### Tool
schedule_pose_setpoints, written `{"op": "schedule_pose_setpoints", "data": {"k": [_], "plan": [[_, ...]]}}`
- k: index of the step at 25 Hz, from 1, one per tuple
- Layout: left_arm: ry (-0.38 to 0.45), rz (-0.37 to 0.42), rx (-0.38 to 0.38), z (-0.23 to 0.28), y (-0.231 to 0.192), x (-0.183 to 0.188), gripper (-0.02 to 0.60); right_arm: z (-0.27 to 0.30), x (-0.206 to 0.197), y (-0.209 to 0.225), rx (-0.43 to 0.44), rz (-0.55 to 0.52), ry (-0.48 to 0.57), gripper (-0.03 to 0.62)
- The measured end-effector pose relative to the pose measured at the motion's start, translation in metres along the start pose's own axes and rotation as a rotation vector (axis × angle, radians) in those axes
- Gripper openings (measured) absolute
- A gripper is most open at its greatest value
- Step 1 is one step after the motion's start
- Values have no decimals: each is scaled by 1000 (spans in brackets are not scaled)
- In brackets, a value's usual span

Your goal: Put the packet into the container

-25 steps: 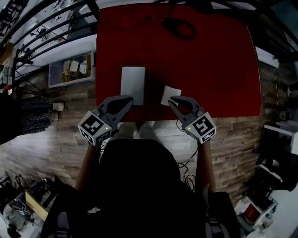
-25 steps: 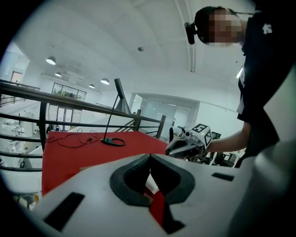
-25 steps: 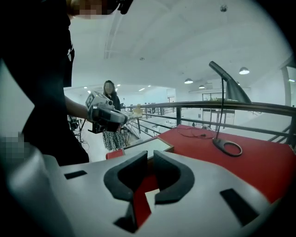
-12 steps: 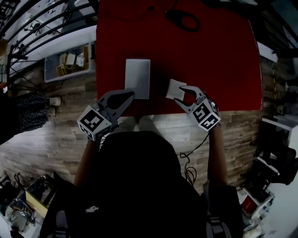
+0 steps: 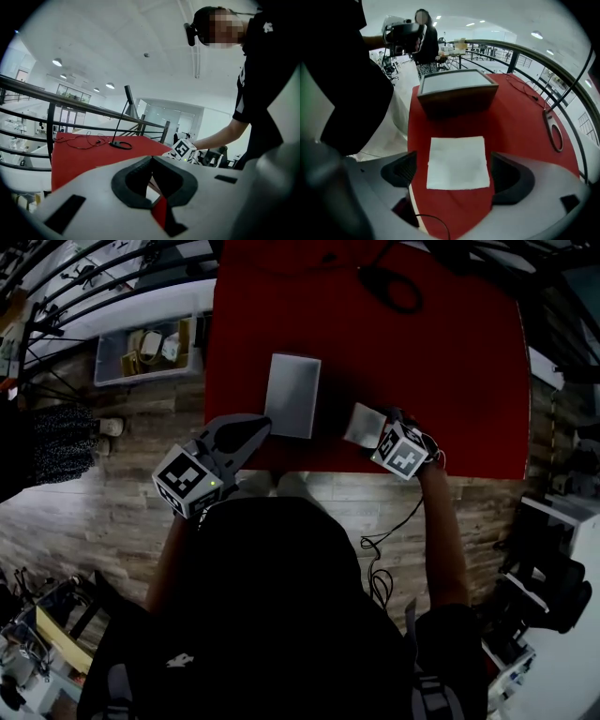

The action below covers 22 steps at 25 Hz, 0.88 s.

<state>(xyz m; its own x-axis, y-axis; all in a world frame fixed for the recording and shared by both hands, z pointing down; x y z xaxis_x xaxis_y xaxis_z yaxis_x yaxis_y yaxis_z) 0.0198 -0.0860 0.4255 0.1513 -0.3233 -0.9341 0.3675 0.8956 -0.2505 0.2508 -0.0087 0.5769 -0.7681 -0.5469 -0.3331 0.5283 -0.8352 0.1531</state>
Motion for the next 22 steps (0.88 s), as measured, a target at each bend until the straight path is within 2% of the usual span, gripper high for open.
{"op": "schedule_pose_setpoints", "data": {"k": [5, 10, 19, 22], "plan": [[-7, 3, -3, -3, -1, 0, 9, 21, -5, 4, 31, -12, -79, 463], [-28, -12, -7, -8, 0, 0, 9, 25, 0, 6, 48, -15, -97, 463], [-10, -11, 4, -8, -1, -2, 9, 23, -4, 7, 29, -94, -182, 449], [-12, -14, 3, -9, 1, -3, 9, 19, -1, 6, 25, -107, -177, 436]]}}
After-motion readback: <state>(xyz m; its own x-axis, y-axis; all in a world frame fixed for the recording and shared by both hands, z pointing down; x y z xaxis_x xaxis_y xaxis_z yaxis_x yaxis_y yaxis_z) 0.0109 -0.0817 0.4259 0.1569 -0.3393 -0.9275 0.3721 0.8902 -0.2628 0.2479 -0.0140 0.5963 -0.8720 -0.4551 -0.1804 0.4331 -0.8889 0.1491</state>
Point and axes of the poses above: the fingertips, and each gripper's own axes: z forward along the fingers, y to its right, x out of its top, the point moved 4 cm from there along -z, backward along the fingers, and after that the axes turned 8 degrees about x, right-handed, at the moved point
